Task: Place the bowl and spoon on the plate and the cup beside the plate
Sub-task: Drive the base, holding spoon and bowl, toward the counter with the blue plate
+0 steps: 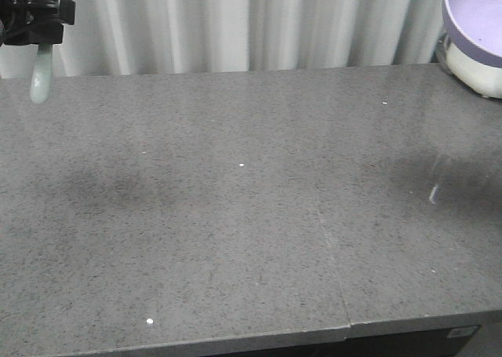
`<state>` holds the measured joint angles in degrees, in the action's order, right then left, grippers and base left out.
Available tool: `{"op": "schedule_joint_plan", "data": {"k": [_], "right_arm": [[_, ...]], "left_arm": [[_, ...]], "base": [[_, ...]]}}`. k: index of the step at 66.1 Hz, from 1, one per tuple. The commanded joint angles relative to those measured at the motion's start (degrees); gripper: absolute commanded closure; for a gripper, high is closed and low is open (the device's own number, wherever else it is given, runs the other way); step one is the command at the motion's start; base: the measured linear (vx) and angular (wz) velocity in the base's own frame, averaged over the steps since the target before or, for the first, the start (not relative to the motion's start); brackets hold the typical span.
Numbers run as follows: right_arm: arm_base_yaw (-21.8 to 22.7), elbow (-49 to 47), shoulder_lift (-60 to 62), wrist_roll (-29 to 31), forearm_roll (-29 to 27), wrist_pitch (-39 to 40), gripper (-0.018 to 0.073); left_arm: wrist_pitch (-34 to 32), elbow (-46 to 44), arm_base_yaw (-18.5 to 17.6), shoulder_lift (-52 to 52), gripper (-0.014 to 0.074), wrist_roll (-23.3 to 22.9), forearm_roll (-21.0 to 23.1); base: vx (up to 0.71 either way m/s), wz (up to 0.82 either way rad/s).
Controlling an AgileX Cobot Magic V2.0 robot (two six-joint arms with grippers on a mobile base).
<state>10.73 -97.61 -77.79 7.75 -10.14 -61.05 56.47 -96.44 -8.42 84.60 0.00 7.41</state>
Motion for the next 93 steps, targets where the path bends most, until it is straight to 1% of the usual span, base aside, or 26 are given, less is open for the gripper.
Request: {"op": "schedule_joint_plan", "data": {"k": [1,25,68,93], "right_arm": [[0.3,-1.8,1.7,0.4,-0.6,4.2,0.0565],[0.3,-1.8,1.7,0.4,-0.6,4.2,0.0565],[0.3,-1.8,1.7,0.4,-0.6,4.2,0.0565],[0.3,-1.8,1.7,0.4,-0.6,4.1,0.0565]], "left_arm": [[-3.3,-1.8,-0.3,-2.2,0.0603,-0.6,1.0],[-3.3,-1.8,-0.3,-2.2,0.0603,-0.6,1.0],[-3.3,-1.8,-0.3,-2.2,0.0603,-0.6,1.0],[-3.3,-1.8,-0.3,-2.2,0.0603,-0.6,1.0]], "base": [[-0.03,-0.21],[-0.03,-0.32],[-0.04,-0.45],[-0.01,-0.28]]}}
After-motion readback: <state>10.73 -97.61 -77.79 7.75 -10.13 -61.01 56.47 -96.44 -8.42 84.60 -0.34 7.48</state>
